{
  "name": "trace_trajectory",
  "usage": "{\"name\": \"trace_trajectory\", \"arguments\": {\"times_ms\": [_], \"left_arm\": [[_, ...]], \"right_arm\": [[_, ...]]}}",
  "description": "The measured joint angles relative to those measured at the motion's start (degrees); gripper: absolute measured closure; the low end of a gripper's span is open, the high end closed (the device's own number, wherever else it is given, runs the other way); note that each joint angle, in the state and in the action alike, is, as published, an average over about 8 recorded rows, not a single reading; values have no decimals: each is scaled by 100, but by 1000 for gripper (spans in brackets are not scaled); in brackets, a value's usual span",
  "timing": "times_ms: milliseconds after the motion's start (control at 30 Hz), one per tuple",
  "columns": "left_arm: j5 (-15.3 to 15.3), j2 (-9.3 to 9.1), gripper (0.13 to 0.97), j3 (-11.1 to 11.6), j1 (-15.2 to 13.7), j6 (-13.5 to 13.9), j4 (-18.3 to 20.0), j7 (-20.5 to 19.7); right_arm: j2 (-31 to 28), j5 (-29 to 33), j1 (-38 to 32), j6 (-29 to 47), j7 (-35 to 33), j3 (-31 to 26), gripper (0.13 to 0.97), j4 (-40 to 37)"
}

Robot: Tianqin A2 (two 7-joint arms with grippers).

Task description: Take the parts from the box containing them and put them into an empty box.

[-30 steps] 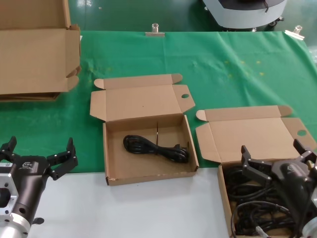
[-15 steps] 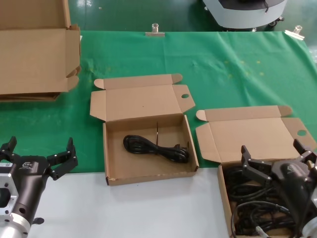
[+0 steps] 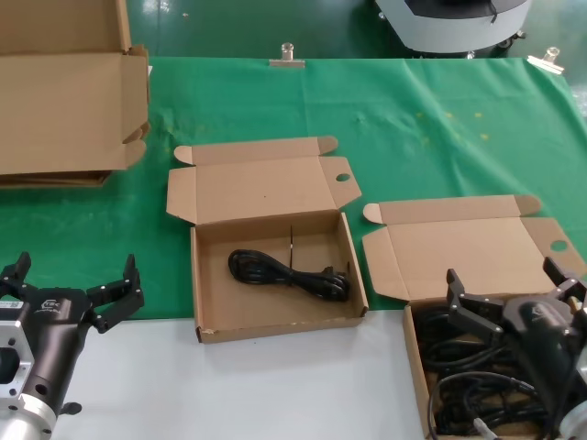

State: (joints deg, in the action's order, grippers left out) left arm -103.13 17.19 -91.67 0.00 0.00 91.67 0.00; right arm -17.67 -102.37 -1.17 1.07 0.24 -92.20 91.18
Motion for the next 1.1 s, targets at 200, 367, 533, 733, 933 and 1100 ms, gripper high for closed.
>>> {"name": "trace_trajectory", "arguments": {"times_ms": [200,367,533,733,933,1100], "left_arm": [[0,0,132,0,0,0,0,0],[0,0,132,0,0,0,0,0],[0,0,132,0,0,0,0,0],[0,0,132,0,0,0,0,0],[0,0,132,0,0,0,0,0],[0,0,132,0,0,0,0,0]], "right_arm": [[0,0,0,0,0,0,129,0],[0,0,0,0,0,0,129,0],[0,0,0,0,0,0,129,0],[0,0,0,0,0,0,129,0],[0,0,0,0,0,0,129,0],[0,0,0,0,0,0,129,0]]}}
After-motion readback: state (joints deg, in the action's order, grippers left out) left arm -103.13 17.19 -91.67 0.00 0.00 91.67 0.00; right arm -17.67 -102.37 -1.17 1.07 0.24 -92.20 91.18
